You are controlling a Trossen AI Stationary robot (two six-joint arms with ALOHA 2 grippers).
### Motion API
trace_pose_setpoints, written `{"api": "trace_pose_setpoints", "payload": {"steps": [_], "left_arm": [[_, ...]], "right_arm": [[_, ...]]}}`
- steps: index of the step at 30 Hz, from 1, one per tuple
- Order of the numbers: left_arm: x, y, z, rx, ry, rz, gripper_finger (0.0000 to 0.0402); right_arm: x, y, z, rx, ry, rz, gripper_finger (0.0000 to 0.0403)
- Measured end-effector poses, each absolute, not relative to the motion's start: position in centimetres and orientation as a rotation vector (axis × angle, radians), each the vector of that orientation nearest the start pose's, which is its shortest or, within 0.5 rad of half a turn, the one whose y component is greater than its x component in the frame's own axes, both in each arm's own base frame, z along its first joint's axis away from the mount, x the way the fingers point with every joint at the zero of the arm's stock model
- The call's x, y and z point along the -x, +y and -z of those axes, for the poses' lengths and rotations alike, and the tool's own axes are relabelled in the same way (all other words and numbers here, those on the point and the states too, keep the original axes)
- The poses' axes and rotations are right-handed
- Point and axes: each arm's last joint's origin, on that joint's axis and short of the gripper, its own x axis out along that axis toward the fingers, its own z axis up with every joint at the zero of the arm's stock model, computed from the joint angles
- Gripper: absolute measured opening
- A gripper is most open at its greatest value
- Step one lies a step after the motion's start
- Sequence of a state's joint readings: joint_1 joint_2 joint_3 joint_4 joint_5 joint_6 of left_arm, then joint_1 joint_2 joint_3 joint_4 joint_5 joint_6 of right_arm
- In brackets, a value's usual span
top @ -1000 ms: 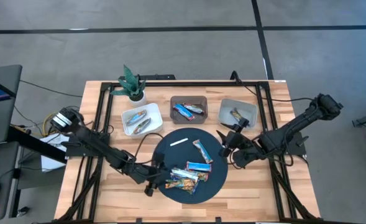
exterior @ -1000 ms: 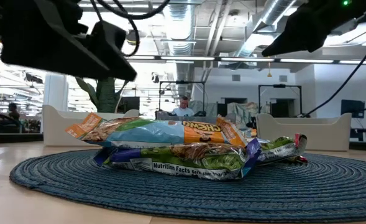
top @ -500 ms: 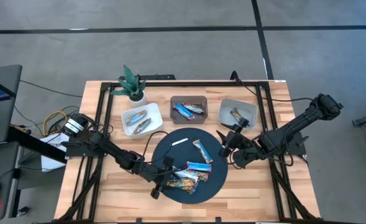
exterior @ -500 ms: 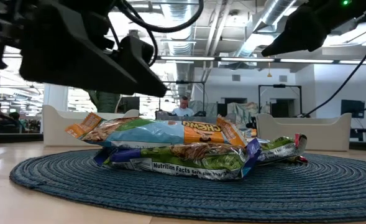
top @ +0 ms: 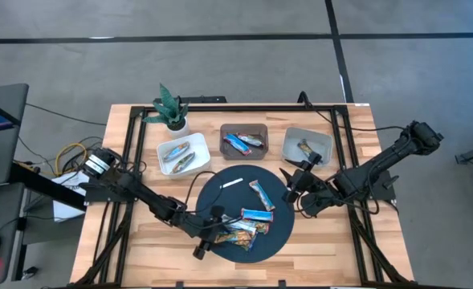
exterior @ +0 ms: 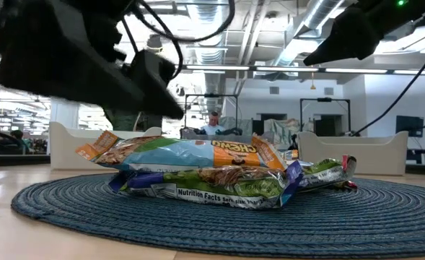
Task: Pick and place Granola Bars by type
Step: Put the bottom orange granola bar into the white bin
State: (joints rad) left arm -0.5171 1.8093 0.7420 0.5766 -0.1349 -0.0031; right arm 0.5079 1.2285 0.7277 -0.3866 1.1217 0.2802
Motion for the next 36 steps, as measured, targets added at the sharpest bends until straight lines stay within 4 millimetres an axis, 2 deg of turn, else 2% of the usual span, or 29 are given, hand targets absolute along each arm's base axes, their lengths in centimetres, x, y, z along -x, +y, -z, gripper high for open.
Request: {"api": "trace_pose_setpoints", "payload": {"steps": [6, 21, 32, 36], "left_arm": [[-30.1, -16.7, -11.5, -0.165, 0.494, 0.371, 0.0217], [-30.1, -16.1, -10.6, -0.249, 0.577, 0.186, 0.0217], [-30.1, -16.1, -10.6, -0.249, 0.577, 0.19, 0.0217], [-30.1, -16.2, -10.6, -0.232, 0.582, 0.241, 0.0217]], "right_arm": [[-21.0, 8.7, -22.4, 0.392, 0.529, 0.641, 0.0155], [-21.0, 8.7, -22.4, 0.39, 0.53, 0.638, 0.0149], [-21.0, 8.8, -22.4, 0.384, 0.537, 0.625, 0.0146], [-21.0, 8.8, -22.4, 0.384, 0.537, 0.624, 0.0146]]}}
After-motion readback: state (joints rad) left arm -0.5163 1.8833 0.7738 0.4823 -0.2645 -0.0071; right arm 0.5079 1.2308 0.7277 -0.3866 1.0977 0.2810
